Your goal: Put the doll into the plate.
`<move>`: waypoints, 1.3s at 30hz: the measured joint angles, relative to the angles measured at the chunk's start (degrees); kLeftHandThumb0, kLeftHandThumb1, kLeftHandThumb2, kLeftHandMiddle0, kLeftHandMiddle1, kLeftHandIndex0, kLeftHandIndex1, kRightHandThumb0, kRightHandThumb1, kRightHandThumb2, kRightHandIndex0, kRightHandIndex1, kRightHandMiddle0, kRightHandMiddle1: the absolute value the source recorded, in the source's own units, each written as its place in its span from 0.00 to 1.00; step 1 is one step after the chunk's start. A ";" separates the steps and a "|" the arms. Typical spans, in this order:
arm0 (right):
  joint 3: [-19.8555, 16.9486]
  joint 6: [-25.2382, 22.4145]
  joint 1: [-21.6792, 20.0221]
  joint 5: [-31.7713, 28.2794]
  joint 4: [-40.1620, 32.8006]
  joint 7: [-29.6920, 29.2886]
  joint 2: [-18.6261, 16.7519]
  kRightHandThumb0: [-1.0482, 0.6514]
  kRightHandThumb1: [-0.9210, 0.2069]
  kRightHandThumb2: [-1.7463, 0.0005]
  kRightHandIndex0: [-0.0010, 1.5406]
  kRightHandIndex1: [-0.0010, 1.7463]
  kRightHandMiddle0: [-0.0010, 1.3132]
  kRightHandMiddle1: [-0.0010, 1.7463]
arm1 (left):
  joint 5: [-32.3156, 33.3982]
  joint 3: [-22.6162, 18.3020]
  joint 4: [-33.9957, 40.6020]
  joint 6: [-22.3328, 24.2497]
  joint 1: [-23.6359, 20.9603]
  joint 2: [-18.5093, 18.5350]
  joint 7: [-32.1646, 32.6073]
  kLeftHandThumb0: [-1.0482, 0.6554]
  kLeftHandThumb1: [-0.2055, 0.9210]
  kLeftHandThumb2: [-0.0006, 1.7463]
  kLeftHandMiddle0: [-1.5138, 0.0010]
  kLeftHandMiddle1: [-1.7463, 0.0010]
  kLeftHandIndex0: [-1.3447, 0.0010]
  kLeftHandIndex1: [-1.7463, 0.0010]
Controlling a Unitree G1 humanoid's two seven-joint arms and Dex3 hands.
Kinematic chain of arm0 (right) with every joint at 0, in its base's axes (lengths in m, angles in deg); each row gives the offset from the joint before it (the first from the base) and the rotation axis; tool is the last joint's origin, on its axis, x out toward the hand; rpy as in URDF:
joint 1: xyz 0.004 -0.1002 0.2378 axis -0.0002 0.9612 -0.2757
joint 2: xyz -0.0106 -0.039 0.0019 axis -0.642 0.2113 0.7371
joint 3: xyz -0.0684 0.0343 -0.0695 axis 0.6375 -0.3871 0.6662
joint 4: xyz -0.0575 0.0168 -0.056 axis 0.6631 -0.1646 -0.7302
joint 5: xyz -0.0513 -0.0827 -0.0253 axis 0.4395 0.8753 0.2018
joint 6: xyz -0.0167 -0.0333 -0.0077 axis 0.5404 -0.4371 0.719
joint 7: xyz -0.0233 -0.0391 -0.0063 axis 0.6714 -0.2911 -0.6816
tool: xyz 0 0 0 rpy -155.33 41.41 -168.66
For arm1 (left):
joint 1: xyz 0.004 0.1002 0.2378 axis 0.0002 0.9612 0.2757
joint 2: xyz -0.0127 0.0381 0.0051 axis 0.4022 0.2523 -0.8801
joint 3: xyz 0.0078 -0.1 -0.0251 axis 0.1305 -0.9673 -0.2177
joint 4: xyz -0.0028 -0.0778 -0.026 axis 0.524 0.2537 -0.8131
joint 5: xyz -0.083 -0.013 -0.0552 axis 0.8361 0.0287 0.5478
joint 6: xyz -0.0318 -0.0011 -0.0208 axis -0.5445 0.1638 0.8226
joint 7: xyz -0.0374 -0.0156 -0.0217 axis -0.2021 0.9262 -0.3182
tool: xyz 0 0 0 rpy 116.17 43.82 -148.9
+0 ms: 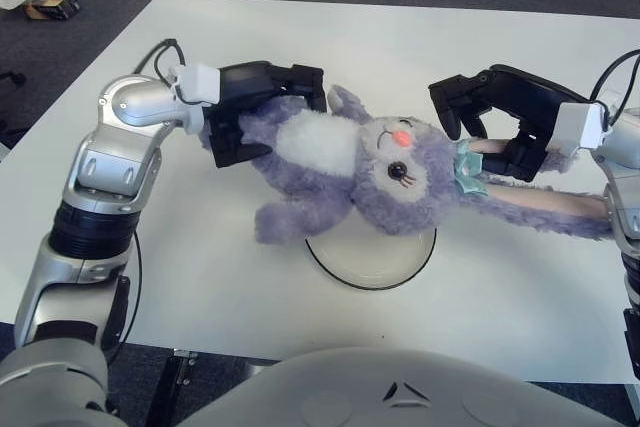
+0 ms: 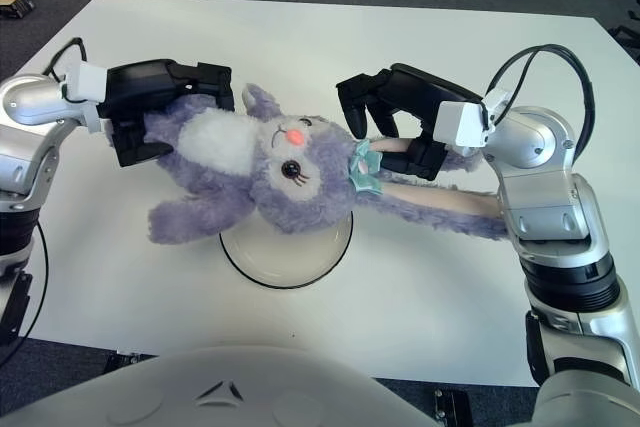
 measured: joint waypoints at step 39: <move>1.10 5.73 -2.67 3.30 5.11 2.61 6.53 0.61 0.44 0.37 0.41 0.90 0.30 0.93 | -1.74 3.33 2.20 -1.70 -3.48 3.86 -6.15 0.07 0.94 0.19 0.95 0.57 1.00 0.52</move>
